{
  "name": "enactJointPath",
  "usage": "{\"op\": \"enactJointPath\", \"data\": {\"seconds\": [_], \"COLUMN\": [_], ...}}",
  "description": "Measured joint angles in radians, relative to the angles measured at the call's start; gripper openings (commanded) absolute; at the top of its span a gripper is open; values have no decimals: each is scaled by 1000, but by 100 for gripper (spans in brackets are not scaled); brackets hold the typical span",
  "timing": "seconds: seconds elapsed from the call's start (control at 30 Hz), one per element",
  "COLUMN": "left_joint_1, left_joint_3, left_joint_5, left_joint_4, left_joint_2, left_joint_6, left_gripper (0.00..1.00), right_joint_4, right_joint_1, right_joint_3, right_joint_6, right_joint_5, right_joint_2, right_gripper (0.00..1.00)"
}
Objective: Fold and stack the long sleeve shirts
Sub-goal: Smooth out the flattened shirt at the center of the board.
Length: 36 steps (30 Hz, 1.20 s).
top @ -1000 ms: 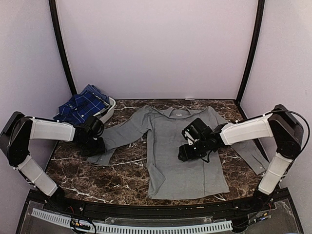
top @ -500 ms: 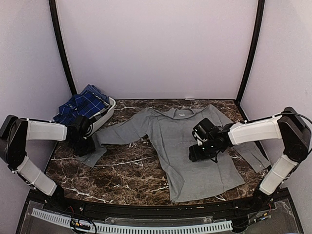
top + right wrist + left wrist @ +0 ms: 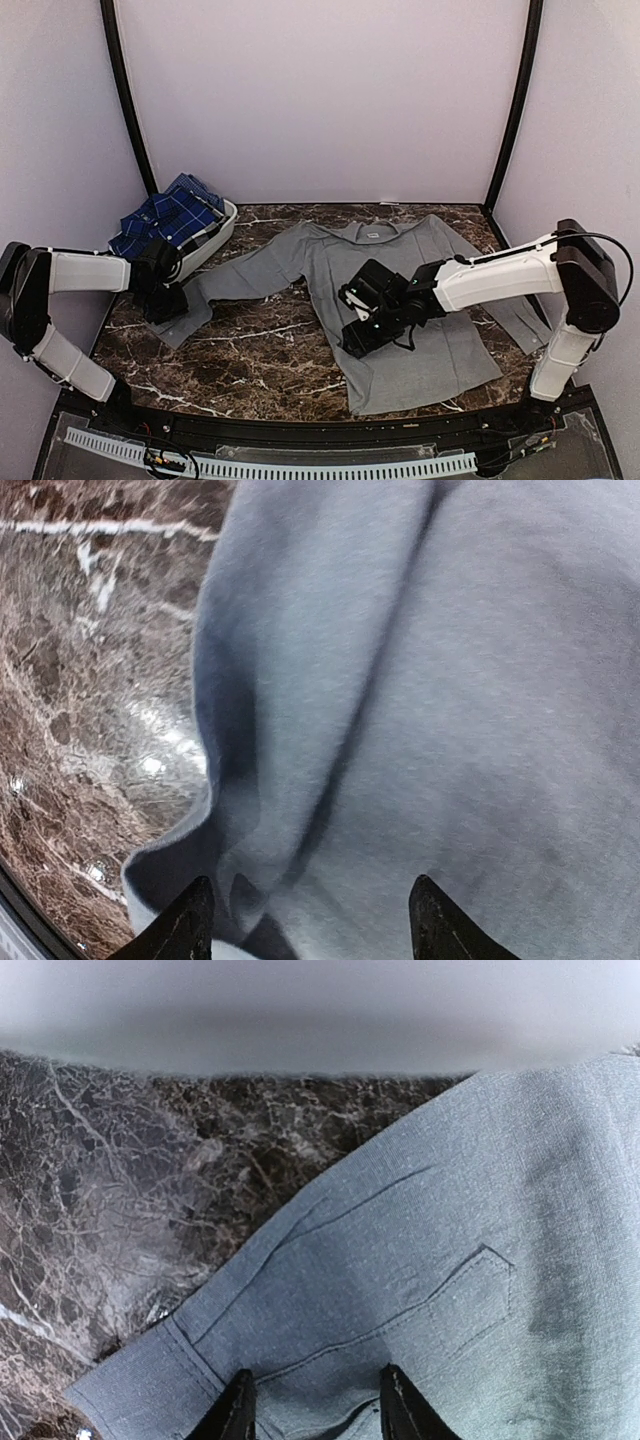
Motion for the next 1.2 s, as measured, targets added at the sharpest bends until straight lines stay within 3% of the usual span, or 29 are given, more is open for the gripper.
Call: {"op": "enactJointPath", "data": {"seconds": [0.27,0.6,0.93,1.2], "left_joint_1": [0,0,0,0], "left_joint_3": [-7,-19,-19,-20], "left_joint_5": [15,88,138,143], "left_joint_4": [-5,-27,-41,-41], "left_joint_2": [-15,-82,-157,-157], "left_joint_6": [0,6,23,27], "left_gripper": [41,41,42,42], "right_joint_4": [-49,-63,-90,-75], "right_joint_1": [141,145,133,64], "right_joint_3": [188,283,164,-9], "right_joint_6": [-51,-71,-77,-49], "right_joint_5": [-92,-123,-107,-127], "right_joint_2": [131,158,132,-21], "right_gripper": [64,64,59,59]}}
